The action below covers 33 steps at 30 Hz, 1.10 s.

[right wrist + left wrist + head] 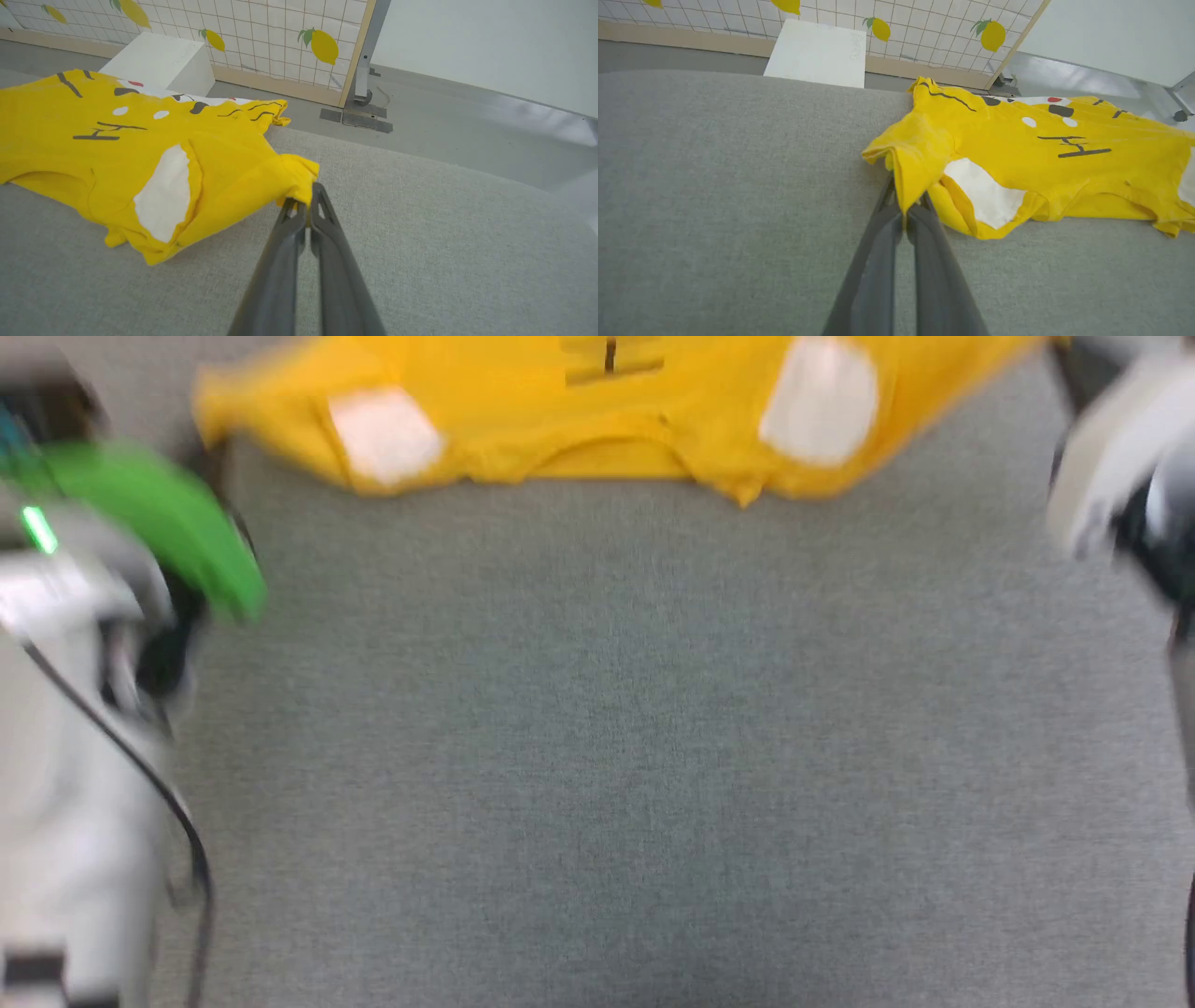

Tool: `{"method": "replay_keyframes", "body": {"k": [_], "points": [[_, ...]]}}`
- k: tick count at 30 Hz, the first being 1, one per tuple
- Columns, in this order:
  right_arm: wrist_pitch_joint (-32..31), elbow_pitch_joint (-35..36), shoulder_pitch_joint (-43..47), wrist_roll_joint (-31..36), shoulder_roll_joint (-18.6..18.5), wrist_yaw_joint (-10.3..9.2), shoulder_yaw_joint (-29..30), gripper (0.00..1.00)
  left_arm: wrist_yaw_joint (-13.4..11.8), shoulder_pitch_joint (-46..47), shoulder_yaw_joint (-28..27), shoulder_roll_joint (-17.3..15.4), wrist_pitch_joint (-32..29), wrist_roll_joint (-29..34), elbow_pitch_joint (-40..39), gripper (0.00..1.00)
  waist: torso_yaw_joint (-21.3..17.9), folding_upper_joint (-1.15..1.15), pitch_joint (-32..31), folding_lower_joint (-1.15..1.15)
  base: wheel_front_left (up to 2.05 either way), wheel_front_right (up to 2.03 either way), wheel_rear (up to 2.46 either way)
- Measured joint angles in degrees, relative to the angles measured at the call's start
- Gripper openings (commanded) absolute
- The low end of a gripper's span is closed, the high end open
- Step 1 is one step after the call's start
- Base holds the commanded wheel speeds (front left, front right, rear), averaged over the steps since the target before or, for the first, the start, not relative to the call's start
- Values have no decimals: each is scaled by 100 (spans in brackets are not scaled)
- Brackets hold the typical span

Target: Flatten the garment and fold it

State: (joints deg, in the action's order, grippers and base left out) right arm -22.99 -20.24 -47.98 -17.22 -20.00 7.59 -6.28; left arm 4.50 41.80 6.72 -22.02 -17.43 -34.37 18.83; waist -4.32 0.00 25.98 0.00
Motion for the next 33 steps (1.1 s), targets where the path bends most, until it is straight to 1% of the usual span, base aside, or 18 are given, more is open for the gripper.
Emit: {"method": "replay_keyframes", "body": {"k": [2,6,8,10,12,16,19,24,25,26,27,30,33], "points": [[-129,186,545,-136,-14,0,144,0,-13,-591,-16,26,-159,-162,-229,0,16,0,-186,0,0,0,0],[-301,670,1767,-259,-55,0,628,0,-167,-1802,-85,66,-500,-516,-824,0,57,0,-603,0,0,0,0],[-334,965,2352,-259,-18,0,909,0,-264,-2342,-90,26,-714,-623,-1102,0,80,0,-805,0,0,0,0],[-387,1226,2840,-252,71,0,1162,0,-360,-2803,-58,-73,-899,-601,-1354,0,102,0,-975,0,0,0,0],[-448,1489,3331,-224,222,0,1426,0,-502,-3256,-90,-151,-1045,-605,-1634,0,128,0,-1148,0,0,0,0],[-655,1928,4062,-78,608,0,1869,0,-788,-3955,-215,-146,-1235,-736,-2146,0,174,0,-1410,0,0,0,0],[-922,2194,4565,-13,927,1,2190,0,-988,-4462,-289,-137,-1338,-773,-2452,0,216,0,-1572,0,0,0,0],[-1597,2666,5344,213,1523,1,2735,0,-1310,-5263,-400,-118,-1597,-959,-2851,0,287,0,-1782,-1,0,0,0],[-1722,2747,5461,215,1591,1,2798,0,-1376,-5411,-419,-107,-1647,-1011,-2907,0,301,0,-1808,-1,0,0,0],[-1804,2804,5546,215,1628,1,2849,0,-1425,-5528,-438,-99,-1684,-1037,-2941,0,311,0,-1825,0,0,0,0],[-2033,2859,5762,248,1711,1,3048,0,-1562,-5923,-495,-90,-1786,-1096,-3010,0,322,0,-1850,0,0,0,0],[-2213,2663,5927,316,1718,1,3337,0,-1625,-6216,-554,-78,-1806,-1112,-3018,0,339,0,-1829,0,0,0,0],[-2164,2319,5976,303,1722,1,3428,0,-1614,-6291,-577,-20,-1761,-1158,-2934,0,368,0,-1804,-1,0,0,0]]}}
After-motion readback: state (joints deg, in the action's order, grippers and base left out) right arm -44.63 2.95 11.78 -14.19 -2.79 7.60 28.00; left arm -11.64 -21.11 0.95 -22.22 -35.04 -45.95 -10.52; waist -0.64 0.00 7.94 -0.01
